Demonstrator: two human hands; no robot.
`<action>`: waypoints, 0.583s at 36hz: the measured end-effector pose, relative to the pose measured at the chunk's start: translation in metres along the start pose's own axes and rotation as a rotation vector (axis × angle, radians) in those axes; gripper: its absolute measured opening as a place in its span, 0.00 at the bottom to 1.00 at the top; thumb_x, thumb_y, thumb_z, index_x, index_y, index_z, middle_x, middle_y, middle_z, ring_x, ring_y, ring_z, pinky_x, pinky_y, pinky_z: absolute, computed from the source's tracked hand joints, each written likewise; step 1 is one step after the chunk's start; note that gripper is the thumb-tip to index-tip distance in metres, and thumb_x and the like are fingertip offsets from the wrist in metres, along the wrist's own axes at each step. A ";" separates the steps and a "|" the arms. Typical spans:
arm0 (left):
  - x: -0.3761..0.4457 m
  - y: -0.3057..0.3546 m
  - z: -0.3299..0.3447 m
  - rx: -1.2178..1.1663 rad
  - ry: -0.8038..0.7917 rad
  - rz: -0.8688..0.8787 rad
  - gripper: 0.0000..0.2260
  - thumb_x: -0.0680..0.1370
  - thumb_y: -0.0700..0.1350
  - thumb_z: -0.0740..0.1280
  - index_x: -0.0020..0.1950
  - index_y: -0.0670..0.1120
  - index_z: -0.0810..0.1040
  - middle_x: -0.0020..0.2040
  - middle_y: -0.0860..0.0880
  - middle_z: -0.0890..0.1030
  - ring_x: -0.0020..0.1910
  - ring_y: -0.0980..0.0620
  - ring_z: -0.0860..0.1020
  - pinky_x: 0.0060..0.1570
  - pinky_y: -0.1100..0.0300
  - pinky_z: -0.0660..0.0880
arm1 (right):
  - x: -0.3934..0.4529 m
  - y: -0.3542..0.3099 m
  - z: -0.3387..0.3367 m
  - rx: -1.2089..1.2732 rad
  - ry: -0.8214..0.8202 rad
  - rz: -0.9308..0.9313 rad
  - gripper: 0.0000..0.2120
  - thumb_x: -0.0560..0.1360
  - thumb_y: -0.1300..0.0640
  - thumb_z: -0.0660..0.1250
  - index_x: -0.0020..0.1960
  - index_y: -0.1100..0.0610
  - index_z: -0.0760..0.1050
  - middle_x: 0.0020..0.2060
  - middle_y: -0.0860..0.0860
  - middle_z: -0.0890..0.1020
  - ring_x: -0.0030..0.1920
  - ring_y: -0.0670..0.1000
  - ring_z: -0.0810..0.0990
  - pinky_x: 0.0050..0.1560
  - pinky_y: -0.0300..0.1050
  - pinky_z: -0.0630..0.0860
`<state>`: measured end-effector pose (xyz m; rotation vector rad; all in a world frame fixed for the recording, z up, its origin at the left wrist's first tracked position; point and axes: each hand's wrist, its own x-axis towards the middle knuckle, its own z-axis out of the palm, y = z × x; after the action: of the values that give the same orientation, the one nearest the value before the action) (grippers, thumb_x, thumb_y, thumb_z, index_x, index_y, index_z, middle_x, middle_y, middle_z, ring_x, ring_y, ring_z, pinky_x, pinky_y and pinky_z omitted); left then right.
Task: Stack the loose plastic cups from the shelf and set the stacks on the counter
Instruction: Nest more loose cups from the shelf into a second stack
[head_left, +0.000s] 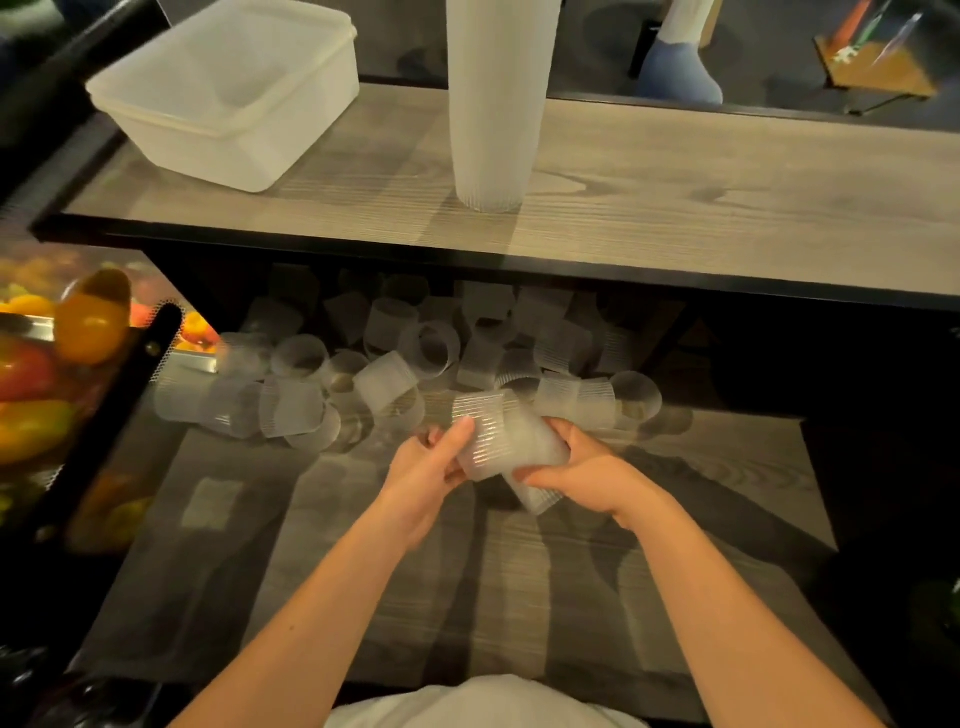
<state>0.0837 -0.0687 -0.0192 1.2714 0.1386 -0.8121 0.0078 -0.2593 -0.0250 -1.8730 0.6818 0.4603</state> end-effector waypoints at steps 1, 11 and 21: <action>-0.001 -0.001 0.000 0.028 0.014 0.017 0.28 0.70 0.55 0.72 0.64 0.41 0.75 0.60 0.42 0.82 0.58 0.46 0.82 0.62 0.47 0.76 | 0.000 -0.002 0.003 0.007 -0.008 -0.005 0.39 0.69 0.49 0.78 0.75 0.44 0.64 0.64 0.45 0.77 0.61 0.47 0.76 0.63 0.47 0.75; -0.004 0.000 -0.036 0.598 0.096 0.505 0.25 0.83 0.33 0.52 0.69 0.60 0.71 0.69 0.59 0.72 0.68 0.71 0.67 0.69 0.72 0.62 | -0.007 -0.008 0.013 -0.005 -0.033 0.017 0.38 0.70 0.44 0.76 0.76 0.44 0.63 0.62 0.43 0.76 0.58 0.45 0.76 0.55 0.44 0.76; -0.022 -0.016 -0.049 0.677 -0.120 0.464 0.15 0.77 0.56 0.67 0.61 0.53 0.76 0.71 0.57 0.72 0.68 0.60 0.72 0.63 0.56 0.74 | -0.006 -0.023 0.034 0.046 -0.031 -0.006 0.35 0.75 0.48 0.72 0.77 0.47 0.61 0.59 0.45 0.77 0.55 0.46 0.77 0.51 0.44 0.75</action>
<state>0.0744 -0.0168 -0.0367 1.7890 -0.5558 -0.5354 0.0184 -0.2198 -0.0183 -1.8205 0.6604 0.4645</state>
